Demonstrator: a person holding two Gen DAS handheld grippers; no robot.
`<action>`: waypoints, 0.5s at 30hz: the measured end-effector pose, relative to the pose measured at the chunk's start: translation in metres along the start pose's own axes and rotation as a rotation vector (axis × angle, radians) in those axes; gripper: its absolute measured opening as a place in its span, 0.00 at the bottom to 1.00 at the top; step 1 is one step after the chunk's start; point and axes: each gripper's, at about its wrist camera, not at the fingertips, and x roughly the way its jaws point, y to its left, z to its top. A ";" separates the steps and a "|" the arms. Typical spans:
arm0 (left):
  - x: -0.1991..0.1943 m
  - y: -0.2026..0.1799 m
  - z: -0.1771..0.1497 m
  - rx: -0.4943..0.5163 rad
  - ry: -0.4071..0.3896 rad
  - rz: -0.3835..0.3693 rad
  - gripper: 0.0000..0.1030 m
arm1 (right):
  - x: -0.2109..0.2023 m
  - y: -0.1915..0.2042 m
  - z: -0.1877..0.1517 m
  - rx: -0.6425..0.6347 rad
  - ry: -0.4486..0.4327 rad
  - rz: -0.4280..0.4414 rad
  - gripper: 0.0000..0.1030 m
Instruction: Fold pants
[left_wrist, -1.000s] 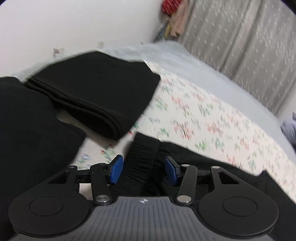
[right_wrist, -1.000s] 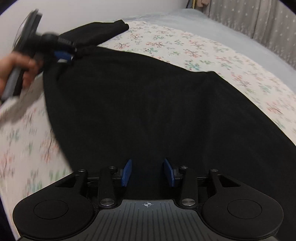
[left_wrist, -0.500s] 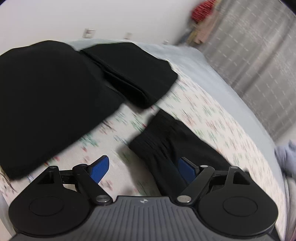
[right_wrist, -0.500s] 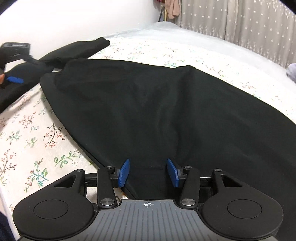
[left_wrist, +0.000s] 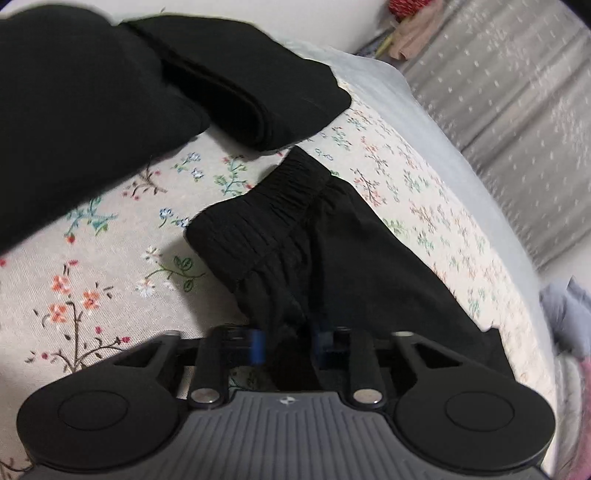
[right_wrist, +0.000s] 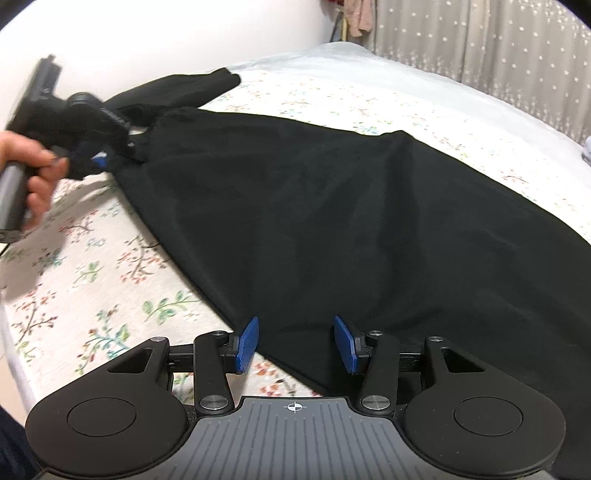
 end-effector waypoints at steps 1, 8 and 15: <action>0.001 0.002 0.001 -0.002 0.005 0.001 0.21 | 0.000 0.002 0.000 -0.001 0.002 0.005 0.45; -0.030 -0.009 0.000 0.020 -0.139 0.000 0.18 | -0.006 -0.002 0.000 0.018 0.006 0.047 0.44; -0.018 -0.008 0.003 0.107 -0.139 0.088 0.18 | -0.027 -0.063 -0.004 0.236 -0.018 0.055 0.42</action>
